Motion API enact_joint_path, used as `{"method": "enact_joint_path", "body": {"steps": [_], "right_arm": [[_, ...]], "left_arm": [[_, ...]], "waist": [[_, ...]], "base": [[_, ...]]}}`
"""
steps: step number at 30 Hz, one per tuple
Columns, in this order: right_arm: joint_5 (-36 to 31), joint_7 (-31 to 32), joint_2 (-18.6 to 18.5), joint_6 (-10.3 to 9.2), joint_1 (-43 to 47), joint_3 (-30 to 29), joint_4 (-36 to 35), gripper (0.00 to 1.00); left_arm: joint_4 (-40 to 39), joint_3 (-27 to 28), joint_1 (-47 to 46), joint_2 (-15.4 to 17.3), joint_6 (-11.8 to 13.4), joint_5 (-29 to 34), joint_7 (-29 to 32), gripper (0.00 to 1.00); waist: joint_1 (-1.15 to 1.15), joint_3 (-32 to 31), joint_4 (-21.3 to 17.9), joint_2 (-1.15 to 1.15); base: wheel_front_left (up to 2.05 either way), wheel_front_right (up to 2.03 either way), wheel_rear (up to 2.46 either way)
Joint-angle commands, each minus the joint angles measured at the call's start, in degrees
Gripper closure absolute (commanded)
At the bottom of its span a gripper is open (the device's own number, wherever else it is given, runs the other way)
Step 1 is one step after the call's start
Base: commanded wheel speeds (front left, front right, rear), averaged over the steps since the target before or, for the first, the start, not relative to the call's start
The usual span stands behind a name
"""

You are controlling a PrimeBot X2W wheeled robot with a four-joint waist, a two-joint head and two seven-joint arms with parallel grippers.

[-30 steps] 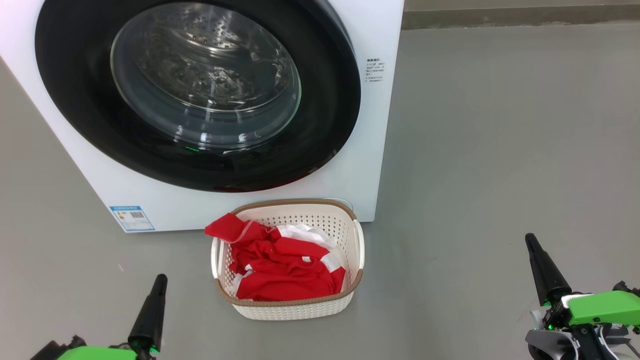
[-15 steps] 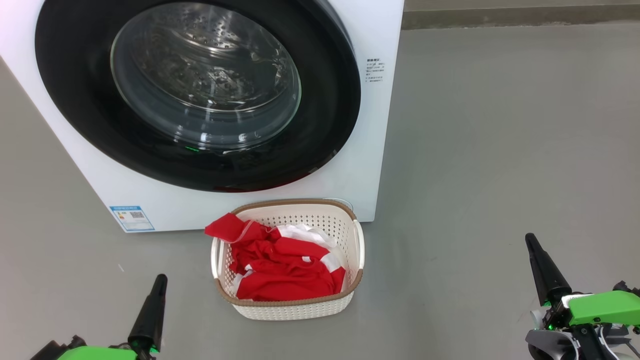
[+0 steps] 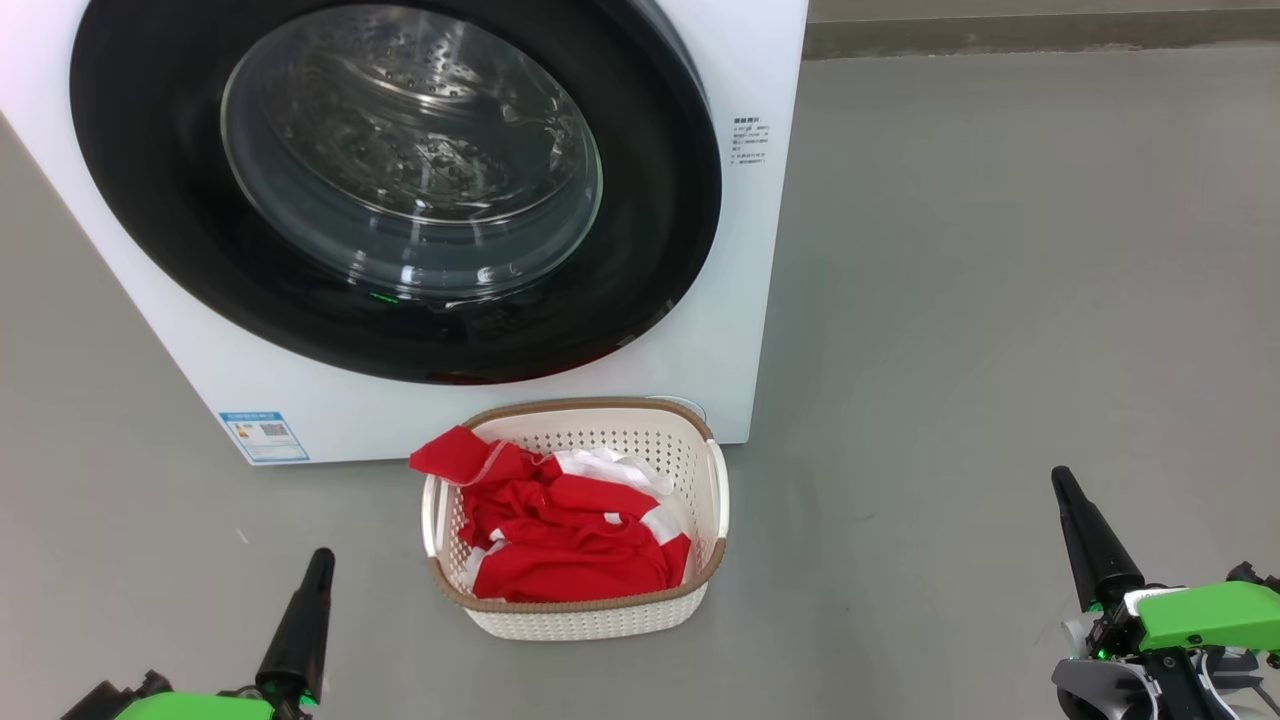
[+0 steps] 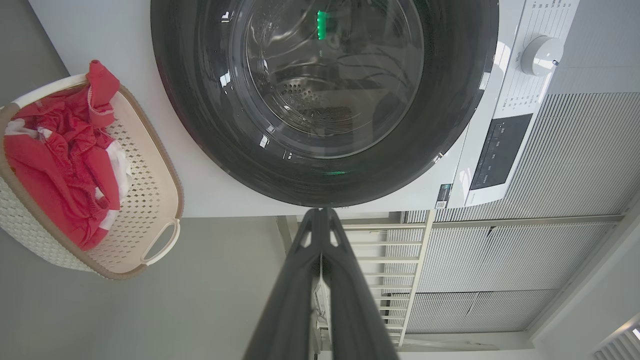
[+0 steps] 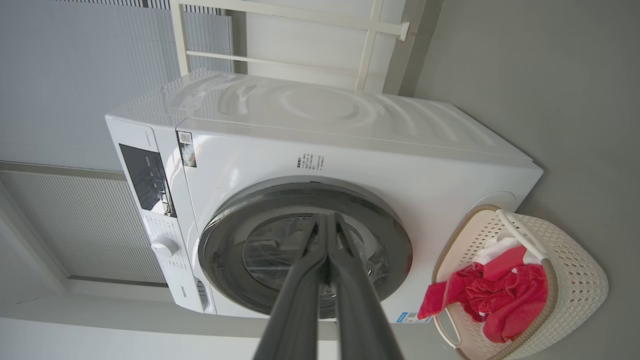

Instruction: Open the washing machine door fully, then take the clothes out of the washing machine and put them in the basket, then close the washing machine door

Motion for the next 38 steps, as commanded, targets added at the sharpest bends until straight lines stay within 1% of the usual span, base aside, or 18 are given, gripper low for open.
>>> {"method": "enact_joint_path", "body": {"steps": [1, 38], "right_arm": [[0.09, 0.34, -0.69, 0.03, -2.62, 0.95, -1.40, 1.00], [-0.07, 0.50, -0.55, 0.03, -2.64, 0.75, -1.39, 1.00]], "left_arm": [[-1.17, 2.01, -2.23, 0.92, -0.43, -0.41, 0.19, 1.00], [-1.17, 2.01, -2.23, 0.92, -0.43, -0.42, 0.19, 1.00]], "waist": [[0.00, 0.00, 0.00, 0.00], [0.00, 0.00, 0.00, 0.00]], "base": [[0.00, 0.00, 0.00], [0.00, 0.00, 0.00]]}}
